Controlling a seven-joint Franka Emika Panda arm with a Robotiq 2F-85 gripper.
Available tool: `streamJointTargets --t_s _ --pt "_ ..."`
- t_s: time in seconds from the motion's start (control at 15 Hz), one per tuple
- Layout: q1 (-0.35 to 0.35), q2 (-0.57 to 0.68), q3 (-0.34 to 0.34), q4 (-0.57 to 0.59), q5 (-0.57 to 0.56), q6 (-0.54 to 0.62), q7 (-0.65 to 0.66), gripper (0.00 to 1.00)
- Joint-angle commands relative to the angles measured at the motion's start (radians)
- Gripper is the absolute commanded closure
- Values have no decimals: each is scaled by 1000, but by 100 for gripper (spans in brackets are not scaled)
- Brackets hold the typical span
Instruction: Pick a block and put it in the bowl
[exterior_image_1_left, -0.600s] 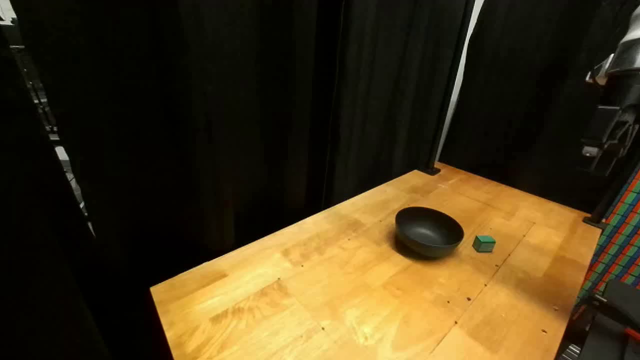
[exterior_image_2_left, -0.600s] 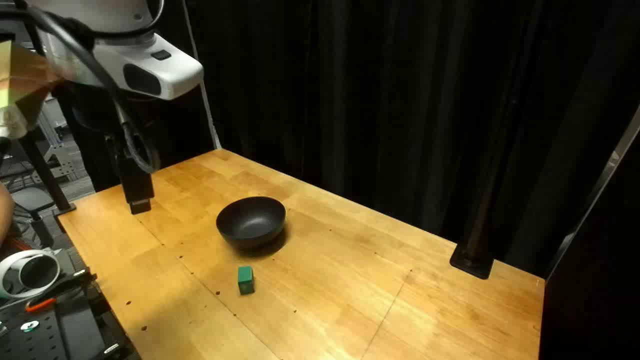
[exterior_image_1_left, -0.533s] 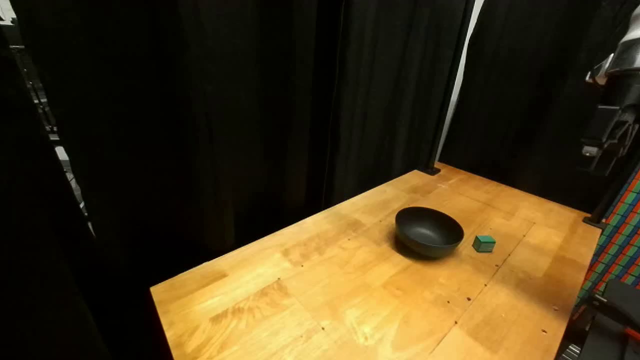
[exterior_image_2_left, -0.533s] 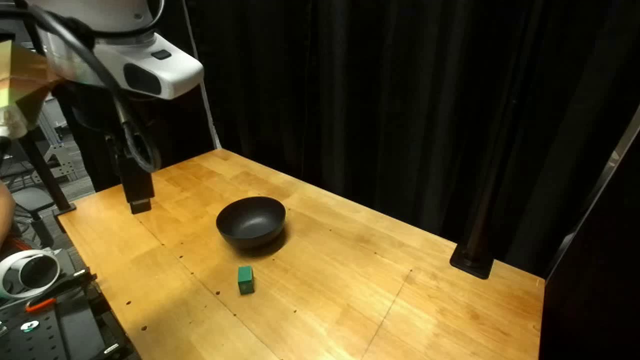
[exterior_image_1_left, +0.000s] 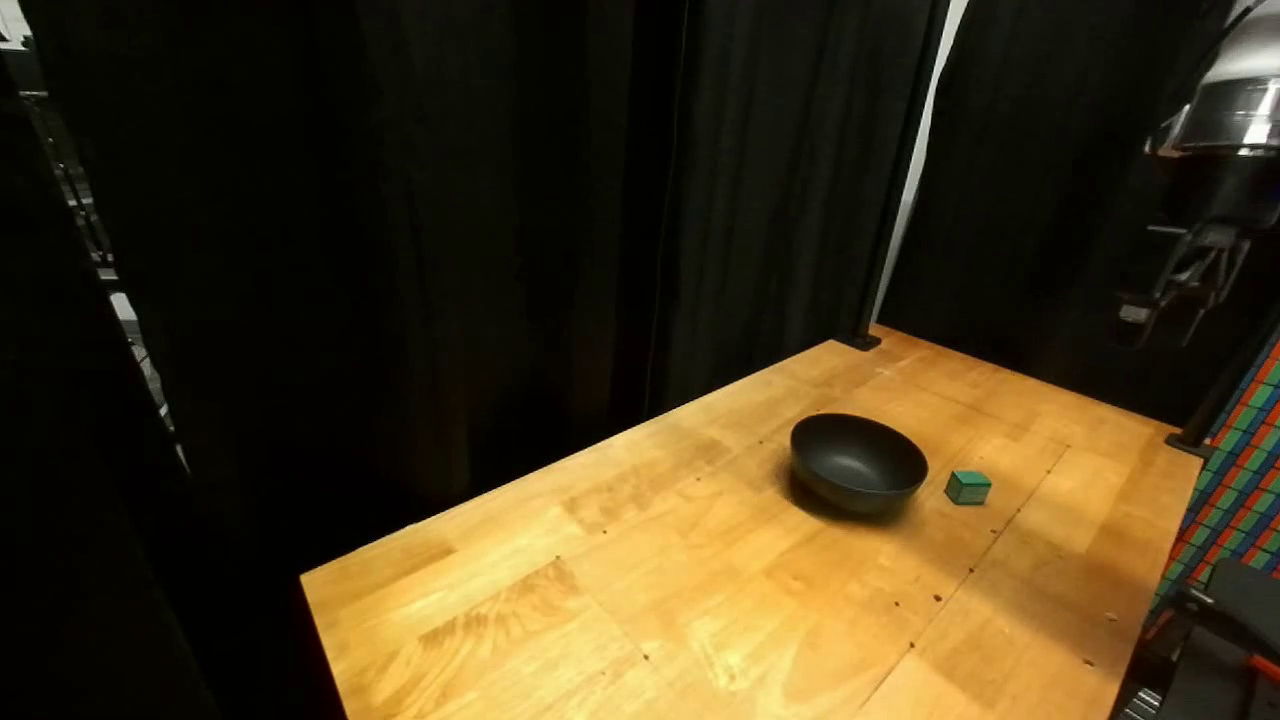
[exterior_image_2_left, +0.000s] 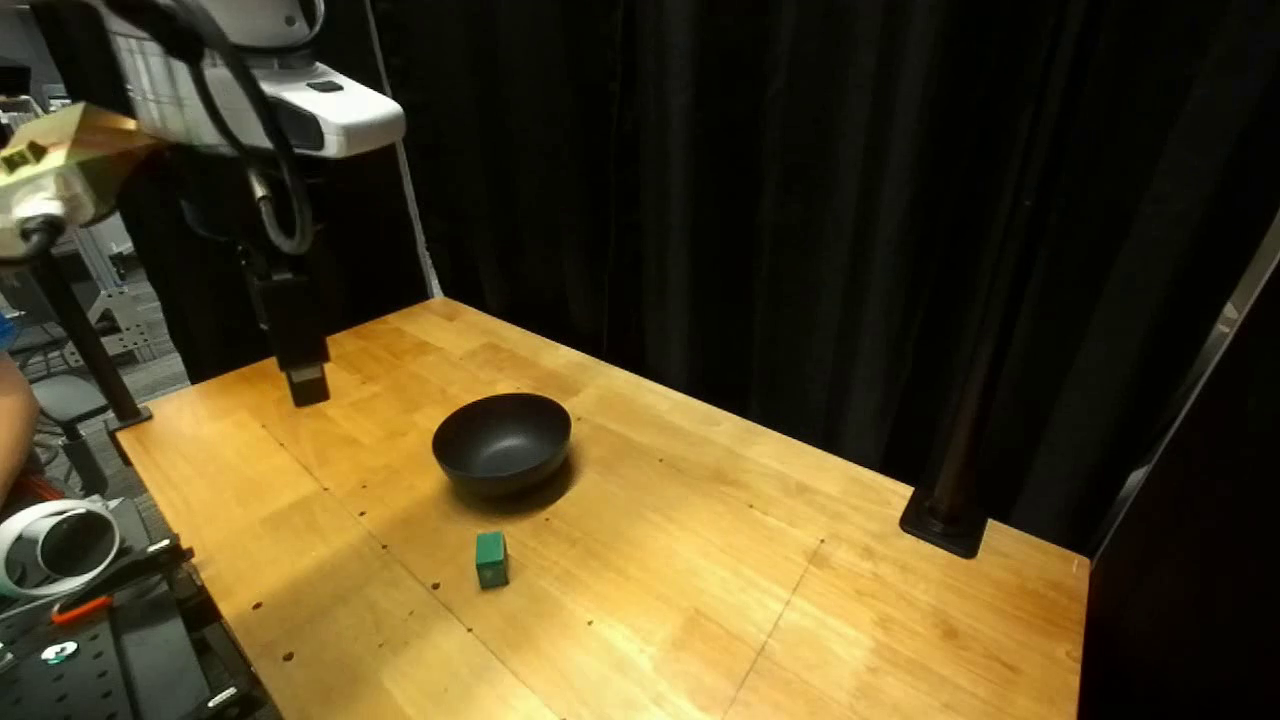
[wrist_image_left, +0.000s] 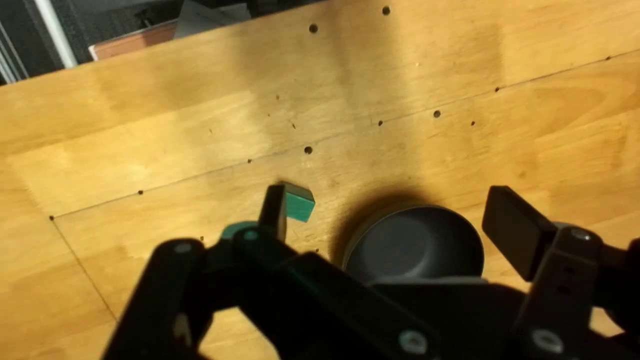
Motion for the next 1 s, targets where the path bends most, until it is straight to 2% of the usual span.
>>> streamJointTargets --t_s 0.0,0.13,0.33,0.4,0.53,0.67,0.8,0.93 --pt "-1 94 174 5 -99 151 230 0" --pt "-24 168 252 11 -210 225 371 0" --pt "-75 295 322 18 -460 305 618 0" --pt "-119 331 360 21 -547 319 705 0" --pt "-101 410 318 42 -697 311 851 0" --pt "-76 483 270 56 -773 316 960 0" --pt "-56 552 221 69 -784 345 1033 0" --pt "-40 611 177 82 -736 392 1065 0"
